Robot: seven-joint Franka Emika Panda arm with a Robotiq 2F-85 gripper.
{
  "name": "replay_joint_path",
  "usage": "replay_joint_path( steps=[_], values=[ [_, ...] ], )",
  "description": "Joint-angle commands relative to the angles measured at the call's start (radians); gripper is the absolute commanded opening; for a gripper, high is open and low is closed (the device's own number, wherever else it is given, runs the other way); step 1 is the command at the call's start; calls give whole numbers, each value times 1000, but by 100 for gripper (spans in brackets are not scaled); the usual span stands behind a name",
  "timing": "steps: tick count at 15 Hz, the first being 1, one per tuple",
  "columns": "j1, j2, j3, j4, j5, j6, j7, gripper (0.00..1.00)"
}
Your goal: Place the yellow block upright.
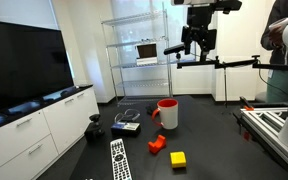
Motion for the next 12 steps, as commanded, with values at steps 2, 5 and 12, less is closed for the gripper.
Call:
replay_joint_path(
  steps=[2,5,12],
  values=[
    [58,146,14,75,127,117,100,100],
    [50,138,27,36,116,136,72,100],
    [76,160,-39,19,165,167,-38,100]
  ],
)
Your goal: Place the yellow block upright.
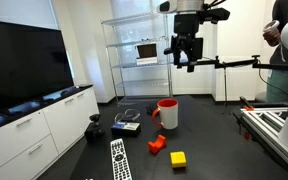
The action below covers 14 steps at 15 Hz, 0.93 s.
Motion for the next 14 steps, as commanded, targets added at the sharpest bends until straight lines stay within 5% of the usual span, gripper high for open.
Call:
replay_joint_path(
  steps=[1,8,14],
  values=[
    [43,-18,-77,-27,80,49,-181,100],
    [143,9,-104,-38,175,122,-453,100],
    [173,294,39,75,181,296,-315,100]
  ],
)
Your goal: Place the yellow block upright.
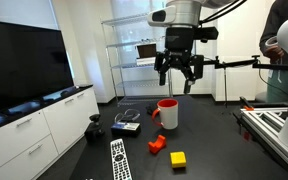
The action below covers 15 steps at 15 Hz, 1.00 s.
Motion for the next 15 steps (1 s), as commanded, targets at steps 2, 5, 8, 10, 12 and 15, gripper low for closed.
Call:
replay_joint_path(
  steps=[2,5,8,10,12,15],
  values=[
    [13,201,86,148,46,49,49,100],
    [13,279,149,213,40,53,72,100],
    [10,331,196,258,34,48,83,100],
    [2,342,221,273,11,29,101,100],
    [1,346,226,249,27,55,90,100],
    [-4,334,221,221,26,75,67,100]
  ],
)
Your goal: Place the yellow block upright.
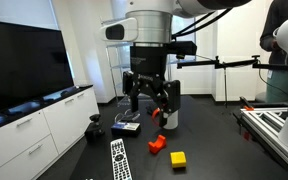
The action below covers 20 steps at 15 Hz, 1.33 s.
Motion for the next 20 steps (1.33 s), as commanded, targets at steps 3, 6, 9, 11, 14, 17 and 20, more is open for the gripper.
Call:
replay_joint_path(
  steps=[3,6,9,11,14,17,20],
  values=[
    [-40,2,6,-100,-45,107,-48,100],
    [-66,28,4,-161,-88,166,-40,100],
    [-83,57,2,-188,-97,194,-53,100],
    [-81,80,0,-197,-52,222,-130,100],
    [-93,109,6,-198,-51,239,-187,100],
    [-108,129,6,-194,-82,250,-199,100],
    [-120,135,5,-176,-79,198,-63,100]
  ],
)
